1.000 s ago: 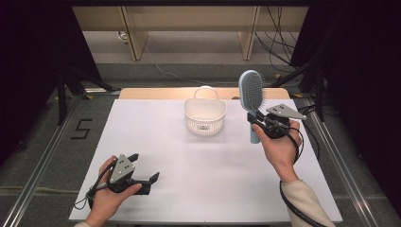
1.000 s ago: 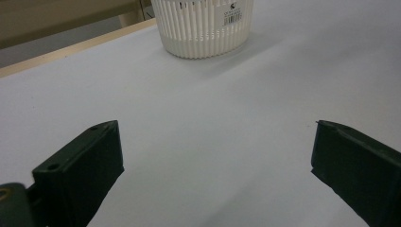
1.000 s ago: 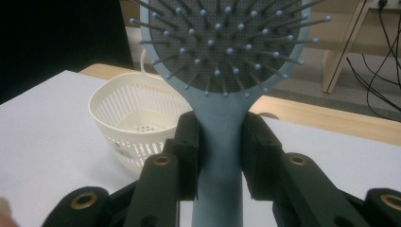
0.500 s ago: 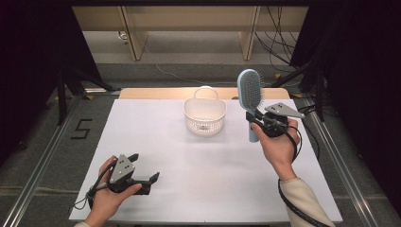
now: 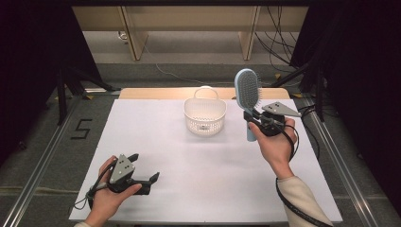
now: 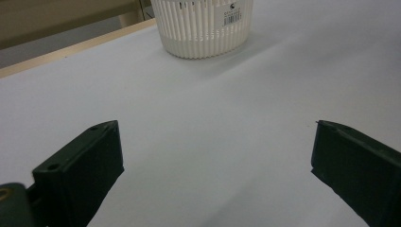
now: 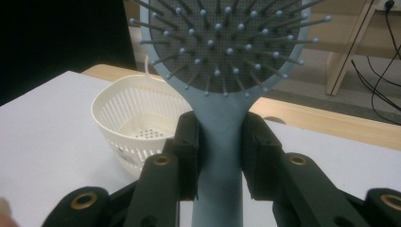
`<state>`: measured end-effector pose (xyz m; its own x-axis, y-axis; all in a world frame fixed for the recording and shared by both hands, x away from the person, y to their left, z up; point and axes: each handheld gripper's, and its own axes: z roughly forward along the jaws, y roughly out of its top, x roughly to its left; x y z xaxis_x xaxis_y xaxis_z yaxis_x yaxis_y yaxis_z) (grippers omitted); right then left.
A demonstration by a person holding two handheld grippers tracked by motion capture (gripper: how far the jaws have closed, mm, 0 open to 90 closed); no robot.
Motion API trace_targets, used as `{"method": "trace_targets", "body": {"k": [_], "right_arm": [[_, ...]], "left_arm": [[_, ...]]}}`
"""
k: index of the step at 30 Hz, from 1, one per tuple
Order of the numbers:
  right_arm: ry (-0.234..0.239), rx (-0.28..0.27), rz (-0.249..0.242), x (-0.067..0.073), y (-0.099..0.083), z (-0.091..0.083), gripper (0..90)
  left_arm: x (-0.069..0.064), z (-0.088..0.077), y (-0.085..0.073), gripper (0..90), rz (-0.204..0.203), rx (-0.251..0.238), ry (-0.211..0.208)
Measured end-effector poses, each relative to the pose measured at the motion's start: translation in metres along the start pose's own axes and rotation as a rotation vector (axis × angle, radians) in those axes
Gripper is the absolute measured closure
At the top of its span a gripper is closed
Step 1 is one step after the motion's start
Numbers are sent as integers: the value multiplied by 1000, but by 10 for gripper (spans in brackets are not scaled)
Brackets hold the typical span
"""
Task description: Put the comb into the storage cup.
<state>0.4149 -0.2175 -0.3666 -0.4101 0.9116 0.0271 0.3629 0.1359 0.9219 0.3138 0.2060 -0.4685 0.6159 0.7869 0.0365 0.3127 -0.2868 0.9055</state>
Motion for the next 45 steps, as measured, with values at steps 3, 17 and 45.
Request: {"method": "trace_targets", "body": {"k": [3, 17, 45], "right_arm": [[2, 1, -3, 1, 0, 2, 705], [8, 3, -5, 3, 1, 6, 705], [19, -4, -2, 8, 6, 15, 705]], "left_arm": [[0, 0, 0, 24, 1, 0, -1], [0, 0, 0, 24, 1, 0, -1], [0, 0, 0, 25, 0, 1, 0]]}}
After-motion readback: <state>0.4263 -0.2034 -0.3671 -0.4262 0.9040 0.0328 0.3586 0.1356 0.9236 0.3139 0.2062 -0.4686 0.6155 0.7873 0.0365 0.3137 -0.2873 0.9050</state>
